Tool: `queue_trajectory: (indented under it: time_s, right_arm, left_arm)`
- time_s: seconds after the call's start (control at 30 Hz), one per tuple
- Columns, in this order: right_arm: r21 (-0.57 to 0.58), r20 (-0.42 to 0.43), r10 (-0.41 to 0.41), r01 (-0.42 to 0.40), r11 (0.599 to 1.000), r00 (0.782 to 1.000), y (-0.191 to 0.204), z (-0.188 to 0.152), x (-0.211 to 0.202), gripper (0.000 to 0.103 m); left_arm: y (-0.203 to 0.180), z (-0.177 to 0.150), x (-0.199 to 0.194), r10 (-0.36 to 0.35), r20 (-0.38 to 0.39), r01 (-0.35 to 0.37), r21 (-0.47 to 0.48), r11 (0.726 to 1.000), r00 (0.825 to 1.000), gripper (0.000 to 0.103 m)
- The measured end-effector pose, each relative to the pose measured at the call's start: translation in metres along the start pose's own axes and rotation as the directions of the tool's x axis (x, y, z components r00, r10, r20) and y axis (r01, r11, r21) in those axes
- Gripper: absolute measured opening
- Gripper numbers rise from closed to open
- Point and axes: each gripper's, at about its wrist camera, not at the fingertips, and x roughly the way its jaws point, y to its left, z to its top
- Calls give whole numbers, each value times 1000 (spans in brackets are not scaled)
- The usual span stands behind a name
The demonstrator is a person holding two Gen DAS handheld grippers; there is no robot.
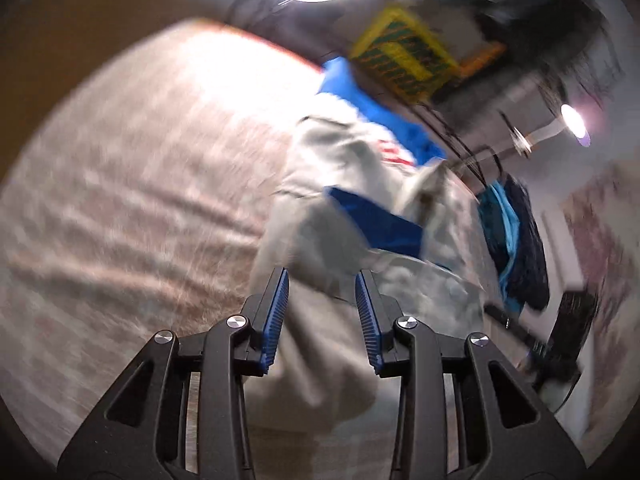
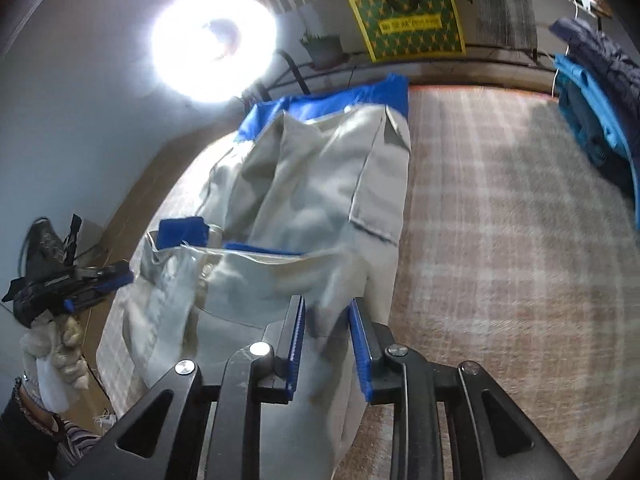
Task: Fold large clothes
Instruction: 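Lay the folded hem onto the jacket with both tools and release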
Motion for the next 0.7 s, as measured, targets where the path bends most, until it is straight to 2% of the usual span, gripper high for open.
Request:
queue_trajectory:
  time_s: [0.1, 0.17, 0.23, 0.33, 0.47, 0.57, 0.7]
  right_arm:
    - [-52, 32, 8, -7, 999, 999, 10, -1, -14, 24]
    - [-86, 32, 40, -37, 996, 999, 20, -3, -17, 24]
    - [-132, 11, 39, -38, 990, 999, 32, -6, -10, 24]
    - [-183, -26, -1, -4, 983, 1000, 39, -9, 8, 24]
    - [-199, -52, -36, 25, 980, 998, 33, -7, 28, 16]
    - [-174, -72, -71, 58, 983, 995, 26, -4, 42, 11]
    - [-120, -87, -44, 34, 992, 995, 19, -2, 44, 10]
  left_arm:
    - [-26, -7, 4, -4, -29, 8, 154, 988, 1000, 34]
    - [-32, -11, 20, 24, -63, -10, 201, 980, 998, 34]
    - [-32, -9, 42, 61, -97, -39, 212, 977, 993, 34]
    - [-27, 1, 65, 104, -83, -85, 205, 975, 991, 31]
    - [-20, 15, 85, 126, -59, -111, 207, 972, 990, 30]
    - [-18, 20, 95, 125, -42, -112, 235, 966, 991, 30]
    - [-15, 27, 92, 114, -63, -98, 213, 972, 992, 30]
